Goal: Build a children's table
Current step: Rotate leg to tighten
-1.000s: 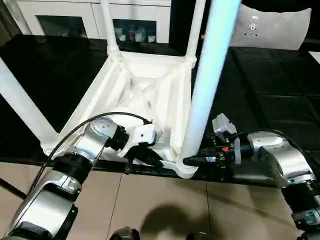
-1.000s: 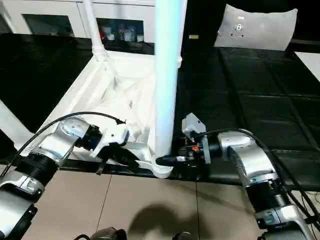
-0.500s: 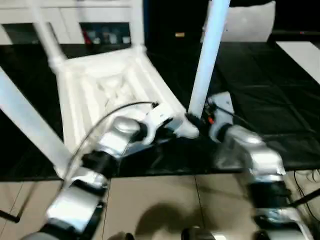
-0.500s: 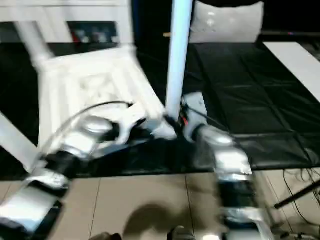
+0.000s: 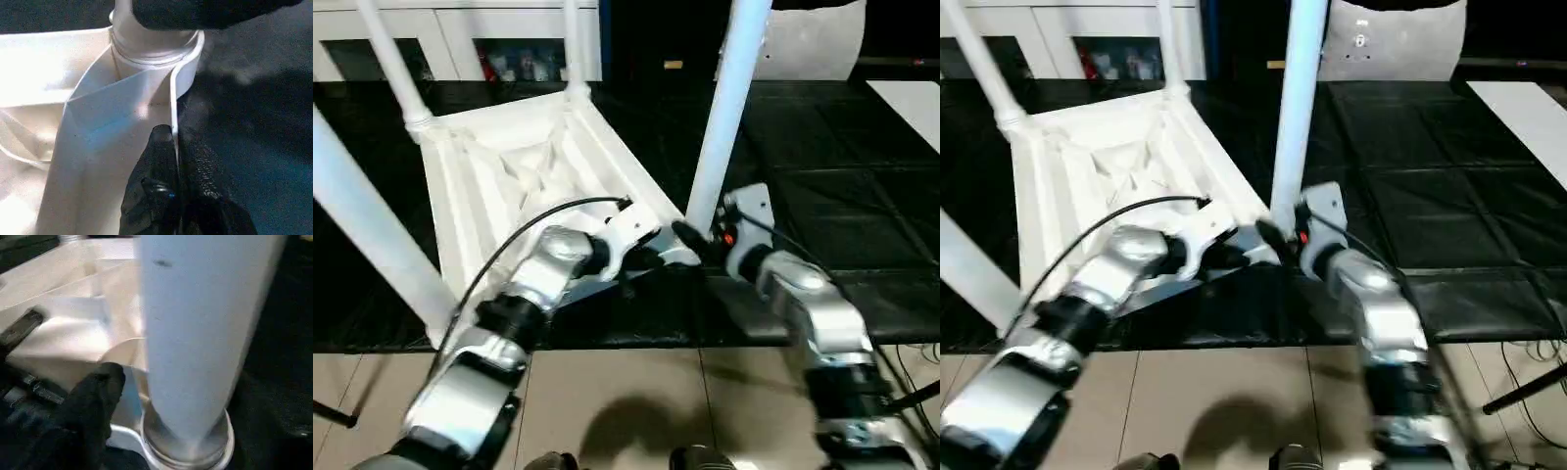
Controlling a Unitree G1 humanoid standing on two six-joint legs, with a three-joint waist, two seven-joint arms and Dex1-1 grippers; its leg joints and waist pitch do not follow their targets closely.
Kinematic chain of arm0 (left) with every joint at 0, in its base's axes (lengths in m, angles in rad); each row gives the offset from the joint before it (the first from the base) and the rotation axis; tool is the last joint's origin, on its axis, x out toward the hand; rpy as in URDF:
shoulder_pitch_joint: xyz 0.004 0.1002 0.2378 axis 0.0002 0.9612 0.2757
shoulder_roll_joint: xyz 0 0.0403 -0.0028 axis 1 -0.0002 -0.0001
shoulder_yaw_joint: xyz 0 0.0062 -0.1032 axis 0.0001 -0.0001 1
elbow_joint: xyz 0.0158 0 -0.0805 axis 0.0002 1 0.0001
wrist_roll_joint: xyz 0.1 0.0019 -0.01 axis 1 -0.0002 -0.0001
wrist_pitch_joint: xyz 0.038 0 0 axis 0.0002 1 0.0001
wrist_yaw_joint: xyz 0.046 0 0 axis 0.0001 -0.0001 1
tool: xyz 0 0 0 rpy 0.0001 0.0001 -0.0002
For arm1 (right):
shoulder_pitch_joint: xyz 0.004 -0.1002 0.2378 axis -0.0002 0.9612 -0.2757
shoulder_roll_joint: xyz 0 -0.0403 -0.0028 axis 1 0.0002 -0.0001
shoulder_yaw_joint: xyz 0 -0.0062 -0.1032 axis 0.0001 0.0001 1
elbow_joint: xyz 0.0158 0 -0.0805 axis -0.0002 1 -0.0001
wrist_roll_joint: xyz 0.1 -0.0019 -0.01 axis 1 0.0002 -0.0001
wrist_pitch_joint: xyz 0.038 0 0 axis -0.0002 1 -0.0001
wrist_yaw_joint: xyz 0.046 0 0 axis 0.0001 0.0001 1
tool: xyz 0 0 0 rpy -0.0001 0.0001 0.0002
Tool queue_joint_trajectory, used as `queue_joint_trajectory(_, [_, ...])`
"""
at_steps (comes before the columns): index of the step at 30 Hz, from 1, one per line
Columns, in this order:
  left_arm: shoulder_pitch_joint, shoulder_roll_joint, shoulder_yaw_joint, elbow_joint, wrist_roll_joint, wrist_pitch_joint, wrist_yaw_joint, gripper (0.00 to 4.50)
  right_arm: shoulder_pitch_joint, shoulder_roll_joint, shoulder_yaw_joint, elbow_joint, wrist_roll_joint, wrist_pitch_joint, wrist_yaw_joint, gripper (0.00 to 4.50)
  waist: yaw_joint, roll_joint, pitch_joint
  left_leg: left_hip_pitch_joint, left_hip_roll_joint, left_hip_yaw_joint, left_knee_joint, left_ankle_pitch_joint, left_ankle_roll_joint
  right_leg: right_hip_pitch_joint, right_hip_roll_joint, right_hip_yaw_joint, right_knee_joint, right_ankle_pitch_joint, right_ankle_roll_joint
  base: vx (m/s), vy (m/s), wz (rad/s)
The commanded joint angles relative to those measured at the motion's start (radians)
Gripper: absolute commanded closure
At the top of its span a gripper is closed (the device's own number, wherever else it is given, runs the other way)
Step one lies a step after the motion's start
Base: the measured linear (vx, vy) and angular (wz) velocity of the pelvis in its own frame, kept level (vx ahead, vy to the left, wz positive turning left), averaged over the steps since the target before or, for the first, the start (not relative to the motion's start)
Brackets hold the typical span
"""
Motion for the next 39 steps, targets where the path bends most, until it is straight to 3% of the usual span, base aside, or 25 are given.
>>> queue_joint_trajectory(1, [0.007, 0.026, -0.038, -0.047, -0.016, -0.088, -0.116, 4.5, 0.006, -0.045, 0.01, -0.008, 0.026, -0.043, 0.104, 0.57, 0.005, -0.008, -0.071, 0.028, 0.05, -0.026, -0.067, -0.216, 0.088, 0.052, -0.048, 0.032, -0.073, -0.184, -0.237, 0.0, 0.0, 0.0])
queue_joint_trajectory(5, [0.022, 0.082, -0.065, -0.058, -0.026, -0.136, -0.23, 4.5, 0.021, -0.148, 0.045, -0.013, 0.038, -0.089, 0.285, 0.5, 0.025, -0.004, -0.07, 0.035, 0.054, -0.024, -0.067, -0.211, 0.095, 0.05, -0.047, 0.033, -0.067, -0.153, -0.256, 0.0, 0.0, 0.0])
queue_joint_trajectory(10, [0.039, 0.146, -0.096, -0.086, -0.057, -0.2, -0.407, 4.5, 0.031, -0.249, 0.091, 0.003, 0.094, -0.135, 0.516, 0.5, 0.037, -0.009, -0.071, 0.033, 0.056, -0.023, -0.066, -0.207, 0.099, 0.054, -0.049, 0.031, -0.062, -0.147, -0.269, 0.0, 0.0, 0.0])
queue_joint_trajectory(14, [0.049, 0.176, -0.118, -0.098, -0.06, -0.227, -0.484, 4.5, 0.022, -0.281, 0.114, 0.02, 0.124, -0.131, 0.632, 0.91, 0.053, -0.006, -0.071, 0.037, 0.06, -0.02, -0.066, -0.201, 0.104, 0.05, -0.05, 0.032, -0.06, -0.148, -0.275, 0.0, 0.0, 0.0])
queue_joint_trajectory(17, [0.052, 0.184, -0.129, -0.107, -0.065, -0.233, -0.511, 4.5, 0.008, -0.299, 0.142, 0.048, 0.124, -0.142, 0.702, 1.22, 0.058, -0.006, -0.07, 0.037, 0.061, -0.021, -0.068, -0.215, 0.088, 0.048, -0.049, 0.03, -0.06, -0.165, -0.277, 0.0, 0.0, 0.0])
queue_joint_trajectory(22, [0.054, 0.186, -0.132, -0.113, -0.069, -0.241, -0.536, 4.5, -0.025, -0.302, 0.161, 0.085, 0.155, -0.134, 0.779, 1.73, 0.061, -0.009, -0.069, 0.037, 0.061, -0.021, -0.068, -0.225, 0.078, 0.047, -0.051, 0.031, -0.06, -0.188, -0.274, 0.0, 0.0, 0.0])
queue_joint_trajectory(23, [0.054, 0.187, -0.133, -0.113, -0.069, -0.243, -0.539, 4.5, -0.03, -0.302, 0.164, 0.092, 0.155, -0.138, 0.791, 1.73, 0.061, -0.013, -0.07, 0.036, 0.061, -0.02, -0.068, -0.217, 0.079, 0.048, -0.051, 0.032, -0.06, -0.184, -0.271, 0.0, 0.0, 0.0])
queue_joint_trajectory(31, [0.052, 0.193, -0.133, -0.116, -0.07, -0.248, -0.543, 4.5, -0.049, -0.294, 0.181, 0.113, 0.168, -0.13, 0.841, 2.43, 0.065, -0.014, -0.073, 0.035, 0.06, -0.02, -0.065, -0.185, 0.092, 0.048, -0.051, 0.031, -0.056, -0.174, -0.271, 0.0, 0.0, 0.0])
queue_joint_trajectory(37, [0.055, 0.192, -0.128, -0.112, -0.069, -0.234, -0.532, 4.5, -0.032, -0.282, 0.174, 0.091, 0.193, -0.1, 0.837, 2.53, 0.068, -0.013, -0.074, 0.036, 0.06, -0.02, -0.065, -0.185, 0.087, 0.048, -0.051, 0.031, -0.058, -0.189, -0.265, 0.0, 0.0, 0.0])
queue_joint_trajectory(39, [0.052, 0.169, -0.11, -0.117, -0.084, -0.179, -0.497, 4.5, -0.021, -0.246, 0.158, 0.06, 0.195, -0.062, 0.749, 2.53, 0.068, -0.014, -0.074, 0.034, 0.06, -0.019, -0.065, -0.18, 0.085, 0.049, -0.051, 0.032, -0.056, -0.182, -0.265, 0.0, 0.0, 0.0])
